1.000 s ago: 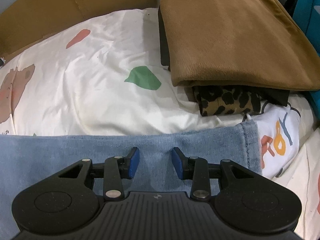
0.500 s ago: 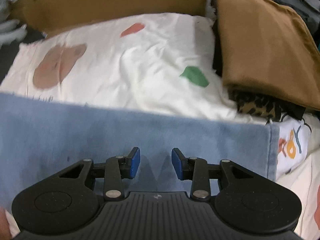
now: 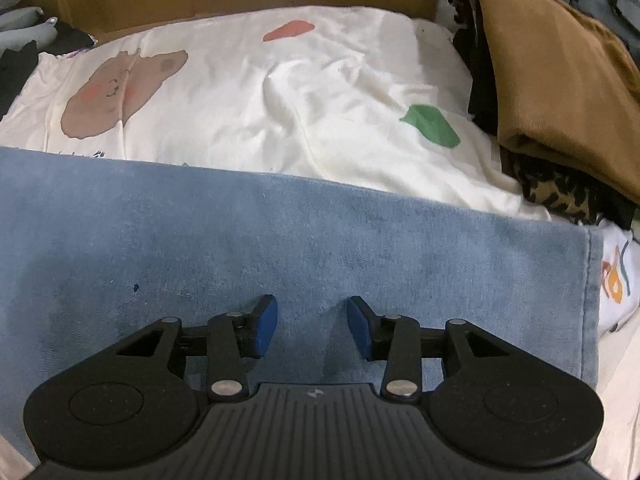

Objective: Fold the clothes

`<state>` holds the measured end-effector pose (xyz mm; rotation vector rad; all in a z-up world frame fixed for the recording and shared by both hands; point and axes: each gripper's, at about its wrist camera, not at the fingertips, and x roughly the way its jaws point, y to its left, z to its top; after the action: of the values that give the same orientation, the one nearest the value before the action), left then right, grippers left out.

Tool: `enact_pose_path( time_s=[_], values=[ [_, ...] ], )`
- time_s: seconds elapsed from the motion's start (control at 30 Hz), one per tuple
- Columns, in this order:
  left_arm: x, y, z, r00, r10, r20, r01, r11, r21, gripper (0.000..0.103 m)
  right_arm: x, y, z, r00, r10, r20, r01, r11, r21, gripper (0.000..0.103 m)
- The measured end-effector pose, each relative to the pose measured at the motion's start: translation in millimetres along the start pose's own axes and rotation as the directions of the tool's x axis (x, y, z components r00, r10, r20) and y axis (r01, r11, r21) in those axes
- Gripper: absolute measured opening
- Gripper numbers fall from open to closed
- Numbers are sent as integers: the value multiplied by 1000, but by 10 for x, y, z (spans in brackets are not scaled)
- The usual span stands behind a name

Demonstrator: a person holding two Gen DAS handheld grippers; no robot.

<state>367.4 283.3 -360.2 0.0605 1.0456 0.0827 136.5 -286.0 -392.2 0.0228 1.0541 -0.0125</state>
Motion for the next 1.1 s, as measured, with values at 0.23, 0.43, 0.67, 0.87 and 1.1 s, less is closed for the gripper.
enact_pose_path(
  time_s=[0.23, 0.43, 0.67, 0.87, 1.1],
  values=[
    [12, 32, 32, 1000, -11, -19, 11, 1000, 11, 41, 72, 29, 161, 999, -1, 48, 1, 1000, 2, 47],
    [4, 24, 37, 1000, -1, -29, 2, 1000, 21, 41, 273, 31, 417, 999, -5, 50, 4, 1000, 22, 47],
    [-249, -9, 25, 1000, 16, -21, -16, 1000, 18, 35, 296, 28, 528, 997, -10, 79, 8, 1000, 22, 48],
    [-636, -21, 53, 1000, -11, -25, 11, 1000, 19, 35, 168, -145, 668, 994, 23, 104, -31, 996, 82, 44],
    [-1152, -71, 70, 999, -36, -21, 36, 999, 18, 52, -197, -437, 615, 995, 23, 96, -32, 995, 90, 44]
  ],
)
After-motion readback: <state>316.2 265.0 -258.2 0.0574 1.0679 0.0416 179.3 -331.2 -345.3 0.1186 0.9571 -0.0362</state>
